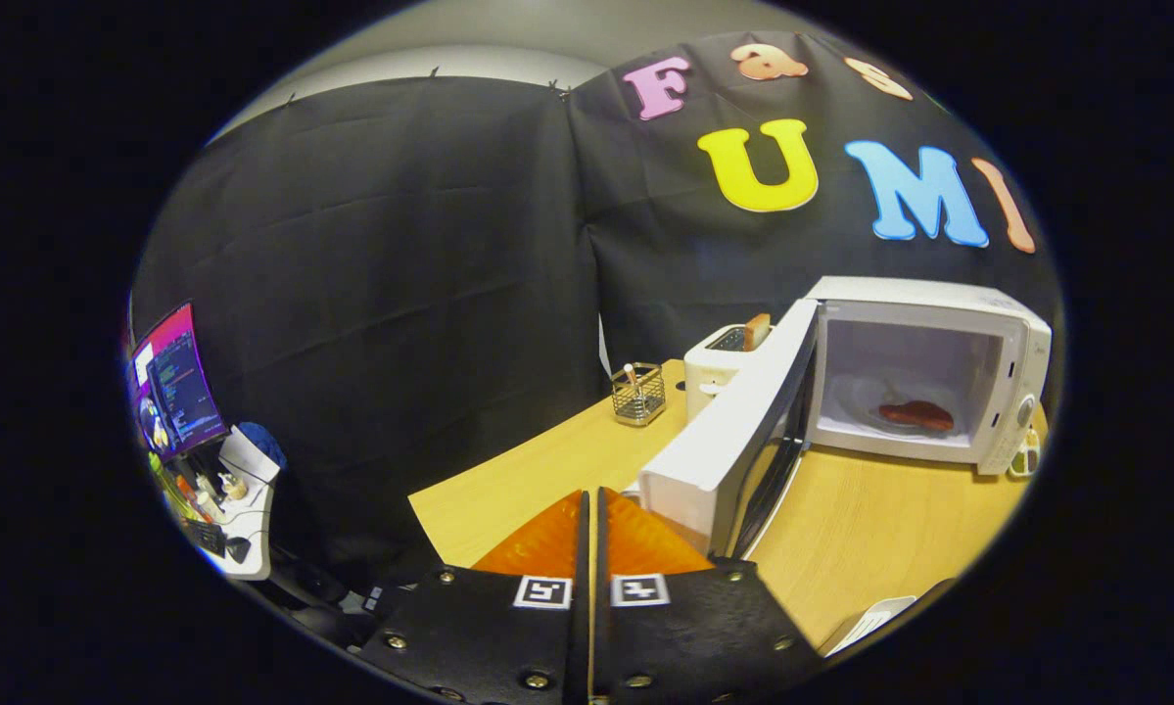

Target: Open the microwave, put the food inside, and close the microwave door.

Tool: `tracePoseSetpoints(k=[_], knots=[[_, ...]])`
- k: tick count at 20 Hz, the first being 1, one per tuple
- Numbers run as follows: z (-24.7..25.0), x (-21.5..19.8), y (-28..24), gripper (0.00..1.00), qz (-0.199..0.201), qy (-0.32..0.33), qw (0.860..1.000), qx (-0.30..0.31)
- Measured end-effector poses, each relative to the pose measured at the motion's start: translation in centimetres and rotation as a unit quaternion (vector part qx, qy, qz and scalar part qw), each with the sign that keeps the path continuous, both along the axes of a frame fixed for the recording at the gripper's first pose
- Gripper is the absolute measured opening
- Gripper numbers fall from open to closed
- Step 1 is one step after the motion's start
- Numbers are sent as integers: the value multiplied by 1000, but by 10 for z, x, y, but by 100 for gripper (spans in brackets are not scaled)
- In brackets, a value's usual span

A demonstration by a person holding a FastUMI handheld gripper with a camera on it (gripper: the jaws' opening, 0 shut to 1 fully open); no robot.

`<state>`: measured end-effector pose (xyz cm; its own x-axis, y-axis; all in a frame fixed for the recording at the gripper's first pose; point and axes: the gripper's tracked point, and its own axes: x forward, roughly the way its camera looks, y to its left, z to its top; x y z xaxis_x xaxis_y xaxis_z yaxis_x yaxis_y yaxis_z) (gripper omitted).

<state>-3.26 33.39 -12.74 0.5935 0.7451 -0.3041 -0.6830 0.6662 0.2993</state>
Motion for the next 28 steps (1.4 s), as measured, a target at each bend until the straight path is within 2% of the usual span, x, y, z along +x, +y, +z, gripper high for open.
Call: tracePoseSetpoints(k=[4, 8, 16, 20, 28], knots=[[-17, 5, -13, 1, -3, -27, 999, -29], [-18, 4, -29, 1, 0, -23, 999, -29], [-19, 16, -79, 1, -27, -35, 998, -44], [-17, 22, -109, 1, -53, -41, 997, -47], [-20, 48, -178, 1, -131, -59, 987, -74]])
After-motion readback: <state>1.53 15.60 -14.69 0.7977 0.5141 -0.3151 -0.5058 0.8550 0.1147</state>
